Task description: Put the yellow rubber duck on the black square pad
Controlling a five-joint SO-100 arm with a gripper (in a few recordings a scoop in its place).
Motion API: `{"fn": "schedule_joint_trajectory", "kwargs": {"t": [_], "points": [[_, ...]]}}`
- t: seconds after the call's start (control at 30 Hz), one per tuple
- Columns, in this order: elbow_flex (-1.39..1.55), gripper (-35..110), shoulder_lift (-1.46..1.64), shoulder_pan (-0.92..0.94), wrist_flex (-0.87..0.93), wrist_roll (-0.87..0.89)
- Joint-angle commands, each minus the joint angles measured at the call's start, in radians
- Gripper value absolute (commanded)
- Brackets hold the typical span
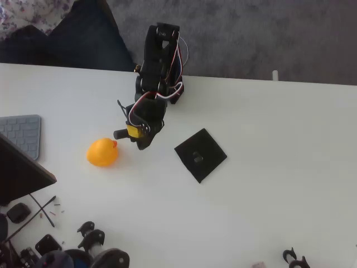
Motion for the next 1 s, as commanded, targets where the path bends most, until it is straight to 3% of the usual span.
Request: {"fn": "schedule_joint_trajectory", "kwargs": {"t": [0.0,0.4,0.73,0.97], "points": [[-0.101,-3,-0.003,0.014,0.012,-0.02],[-0.227,-2,-0.137,0.014,0.014,-0.023],[-0.229,23,-0.137,0.014,0.015,-0.023],[-0.244,25,-0.143,0.014,0.112,-0.023]]}}
